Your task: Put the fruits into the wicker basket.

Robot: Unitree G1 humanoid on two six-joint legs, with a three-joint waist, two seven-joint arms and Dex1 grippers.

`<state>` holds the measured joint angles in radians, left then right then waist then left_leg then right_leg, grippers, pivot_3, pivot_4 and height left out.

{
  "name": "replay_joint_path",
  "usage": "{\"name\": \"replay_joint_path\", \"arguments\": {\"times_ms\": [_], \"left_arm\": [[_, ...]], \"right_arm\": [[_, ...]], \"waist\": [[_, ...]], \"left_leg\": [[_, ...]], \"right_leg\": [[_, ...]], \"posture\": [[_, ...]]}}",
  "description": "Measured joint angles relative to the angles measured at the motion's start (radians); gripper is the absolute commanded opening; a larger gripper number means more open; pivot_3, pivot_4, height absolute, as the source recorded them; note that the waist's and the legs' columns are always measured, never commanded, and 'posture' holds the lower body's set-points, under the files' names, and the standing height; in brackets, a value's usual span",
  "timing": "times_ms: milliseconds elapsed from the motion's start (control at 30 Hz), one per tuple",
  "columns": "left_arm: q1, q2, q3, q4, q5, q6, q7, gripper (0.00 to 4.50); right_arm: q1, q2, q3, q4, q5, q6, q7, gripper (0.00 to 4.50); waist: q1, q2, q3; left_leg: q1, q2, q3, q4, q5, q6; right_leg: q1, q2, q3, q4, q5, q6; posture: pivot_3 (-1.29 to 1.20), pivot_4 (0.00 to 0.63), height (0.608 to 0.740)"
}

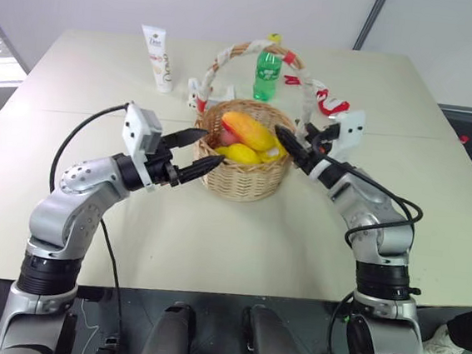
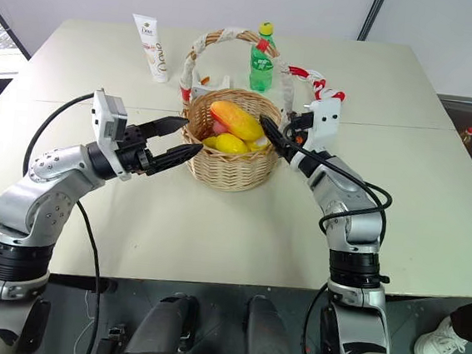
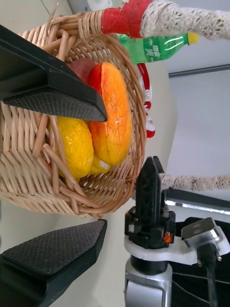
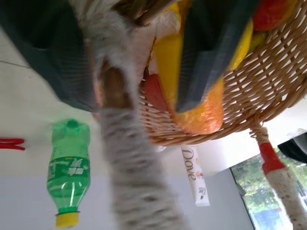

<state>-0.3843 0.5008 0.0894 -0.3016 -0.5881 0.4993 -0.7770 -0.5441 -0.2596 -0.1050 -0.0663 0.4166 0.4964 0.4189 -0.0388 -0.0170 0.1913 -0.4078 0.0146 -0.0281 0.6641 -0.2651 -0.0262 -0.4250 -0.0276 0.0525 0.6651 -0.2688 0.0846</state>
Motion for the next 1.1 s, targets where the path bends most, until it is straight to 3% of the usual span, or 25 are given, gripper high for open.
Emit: {"name": "replay_joint_path", "arguments": {"times_ms": [67,233,467,667,733,800,933,1100], "left_arm": [[0.006,-0.003,-0.001,-0.005,0.0,0.0,0.004,3.5],[0.003,-0.017,-0.027,-0.003,0.0,-0.002,0.01,3.5],[-0.012,-0.032,-0.039,0.03,0.004,-0.009,-0.007,3.5],[-0.054,-0.065,-0.071,0.09,0.016,-0.035,-0.027,3.5],[-0.064,-0.073,-0.075,0.104,0.022,-0.045,-0.026,3.5],[-0.069,-0.08,-0.077,0.112,0.032,-0.055,-0.027,3.5],[-0.07,-0.079,-0.076,0.136,0.05,-0.066,-0.026,3.5],[-0.056,-0.066,-0.061,0.168,0.072,-0.081,-0.007,3.5]], "right_arm": [[0.008,-0.004,-0.005,-0.003,0.001,-0.005,0.005,0.15],[0.053,-0.033,-0.035,-0.055,0.019,-0.003,0.001,0.15],[0.088,-0.191,-0.238,-0.086,-0.021,-0.024,-0.111,0.15],[0.099,-0.29,-0.368,0.102,-0.16,-0.091,-0.278,0.15],[0.103,-0.29,-0.38,0.141,-0.169,-0.108,-0.299,1.18],[0.112,-0.289,-0.385,0.147,-0.168,-0.12,-0.303,1.94],[0.145,-0.29,-0.395,0.09,-0.155,-0.121,-0.297,4.03],[0.281,-0.332,-0.438,-0.043,-0.11,-0.098,-0.222,4.03]], "waist": [[-0.001,0.0,0.0],[-0.003,0.0,0.0],[0.008,0.0,0.0],[0.004,0.0,0.0],[-0.006,0.001,0.0],[-0.009,0.001,0.0],[-0.004,0.002,0.0],[0.004,0.002,0.0]], "left_leg": [[0.0,0.0,0.0,0.0,0.0,0.0],[0.0,0.0,0.0,0.0,0.0,0.0],[0.0,-0.002,0.001,0.0,0.0,0.0],[0.0,-0.002,0.005,0.0,0.0,0.0],[0.001,-0.002,0.006,0.0,0.0,0.0],[0.002,0.0,0.007,-0.001,0.0,0.0],[0.001,0.0,0.006,-0.001,0.0,0.0],[0.001,-0.001,0.006,-0.001,0.0,0.0]], "right_leg": [[0.0,0.001,0.0,0.0,0.0,0.0],[0.0,0.001,0.0,0.0,0.0,0.0],[0.0,0.001,0.0,-0.001,0.0,0.0],[0.0,0.001,0.001,0.0,0.0,0.0],[0.0,0.002,0.002,0.0,0.0,0.0],[0.0,0.003,0.003,0.0,0.0,0.0],[0.0,0.004,0.003,0.0,0.0,0.0],[0.0,0.002,0.003,-0.001,0.0,0.0]], "posture": [[0.0,0.15,0.74],[0.0,0.15,0.74],[0.0,0.15,0.74],[0.0,0.15,0.74],[0.0,0.15,0.74],[0.0,0.15,0.74],[0.0,0.15,0.74],[0.0,0.15,0.74]]}}
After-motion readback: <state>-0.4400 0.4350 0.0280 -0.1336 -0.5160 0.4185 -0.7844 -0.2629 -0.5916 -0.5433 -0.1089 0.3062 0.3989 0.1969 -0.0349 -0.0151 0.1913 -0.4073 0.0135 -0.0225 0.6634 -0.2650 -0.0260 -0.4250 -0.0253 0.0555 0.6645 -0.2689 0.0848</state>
